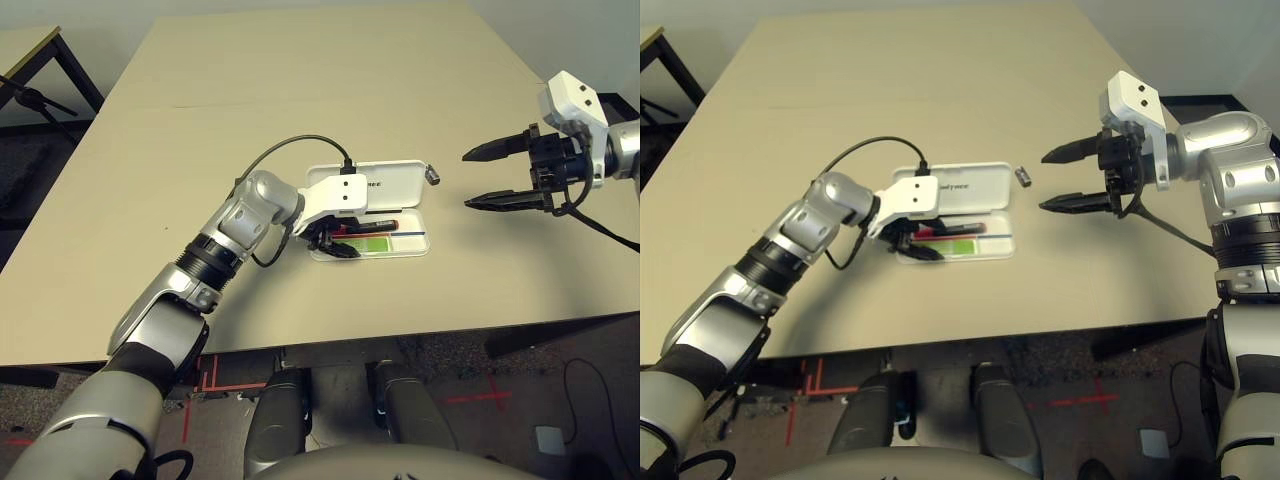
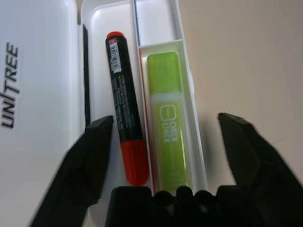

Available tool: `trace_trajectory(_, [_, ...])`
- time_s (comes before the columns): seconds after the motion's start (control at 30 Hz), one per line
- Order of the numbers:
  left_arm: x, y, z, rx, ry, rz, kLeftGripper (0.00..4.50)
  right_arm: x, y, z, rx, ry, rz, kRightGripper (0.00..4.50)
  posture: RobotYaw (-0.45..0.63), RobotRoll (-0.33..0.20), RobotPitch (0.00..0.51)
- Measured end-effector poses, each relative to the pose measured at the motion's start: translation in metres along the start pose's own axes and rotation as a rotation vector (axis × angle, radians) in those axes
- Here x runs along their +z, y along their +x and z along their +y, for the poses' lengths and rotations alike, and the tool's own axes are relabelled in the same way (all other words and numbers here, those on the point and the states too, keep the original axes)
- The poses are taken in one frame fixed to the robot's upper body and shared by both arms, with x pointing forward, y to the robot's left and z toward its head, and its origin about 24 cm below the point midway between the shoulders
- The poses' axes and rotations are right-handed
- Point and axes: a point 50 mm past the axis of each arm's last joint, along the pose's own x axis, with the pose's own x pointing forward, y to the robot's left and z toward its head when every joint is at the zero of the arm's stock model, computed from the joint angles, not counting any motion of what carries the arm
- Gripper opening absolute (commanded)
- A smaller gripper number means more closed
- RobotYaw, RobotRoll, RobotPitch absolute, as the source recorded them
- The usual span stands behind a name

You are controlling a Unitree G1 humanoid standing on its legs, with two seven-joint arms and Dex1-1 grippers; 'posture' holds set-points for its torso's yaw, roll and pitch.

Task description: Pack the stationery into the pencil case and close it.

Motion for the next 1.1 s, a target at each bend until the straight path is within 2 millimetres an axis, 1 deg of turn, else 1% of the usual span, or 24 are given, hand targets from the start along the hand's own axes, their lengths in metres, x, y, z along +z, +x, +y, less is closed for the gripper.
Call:
trace_trajectory(0.07, [0.002, -0.008, 0.000, 0.010, 0.012, -0.007, 4.46, -0.001, -0.001, -0.001, -0.009, 0.006, 0.002, 4.50, -0.03, 0.000, 0.128])
trace_trajectory(0.13, [0.004, -0.021, 0.000, 0.032, 0.021, -0.022, 4.46, -0.005, -0.005, -0.002, -0.031, 0.018, 0.021, 4.50, -0.03, 0.000, 0.128])
trace_trajectory(0.27, [0.008, -0.042, -0.005, 0.049, 0.024, -0.096, 4.46, -0.015, -0.024, -0.008, -0.124, 0.055, 0.092, 4.50, -0.03, 0.000, 0.128])
trace_trajectory(0.33, [0.009, -0.050, -0.010, 0.042, 0.023, -0.157, 4.46, -0.020, -0.037, -0.016, -0.229, 0.091, 0.147, 4.50, -0.03, 0.000, 0.126])
trace_trajectory(0.4, [0.009, -0.057, -0.012, 0.034, 0.027, -0.172, 4.46, -0.025, -0.044, -0.021, -0.312, 0.120, 0.179, 4.50, -0.03, 0.000, 0.125])
trace_trajectory(0.43, [0.009, -0.061, -0.013, 0.042, 0.027, -0.187, 4.46, -0.028, -0.047, -0.025, -0.360, 0.140, 0.191, 4.50, -0.03, 0.000, 0.125])
trace_trajectory(0.5, [0.009, -0.067, -0.013, 0.058, 0.023, -0.227, 4.46, -0.037, -0.045, -0.029, -0.438, 0.171, 0.211, 4.50, -0.03, 0.000, 0.124])
trace_trajectory(0.57, [0.007, -0.069, -0.014, 0.063, 0.011, -0.244, 4.46, -0.046, -0.034, -0.033, -0.476, 0.206, 0.212, 4.50, -0.02, 0.000, 0.123])
trace_trajectory(0.67, [0.007, -0.071, -0.016, 0.071, 0.012, -0.253, 4.46, -0.061, -0.007, -0.035, -0.496, 0.281, 0.203, 4.50, -0.02, 0.000, 0.120])
trace_trajectory(0.77, [0.003, -0.073, -0.017, 0.076, 0.001, -0.255, 4.46, -0.068, 0.011, -0.036, -0.517, 0.314, 0.196, 4.50, -0.02, 0.000, 0.119])
trace_trajectory(0.93, [-0.002, -0.076, -0.019, 0.090, -0.021, -0.264, 4.46, -0.078, 0.035, -0.041, -0.610, 0.375, 0.196, 4.50, -0.01, 0.000, 0.117])
trace_trajectory(1.1, [-0.008, -0.075, -0.022, 0.094, -0.047, -0.264, 4.46, -0.085, 0.054, -0.042, -0.676, 0.438, 0.173, 4.50, 0.00, 0.000, 0.114])
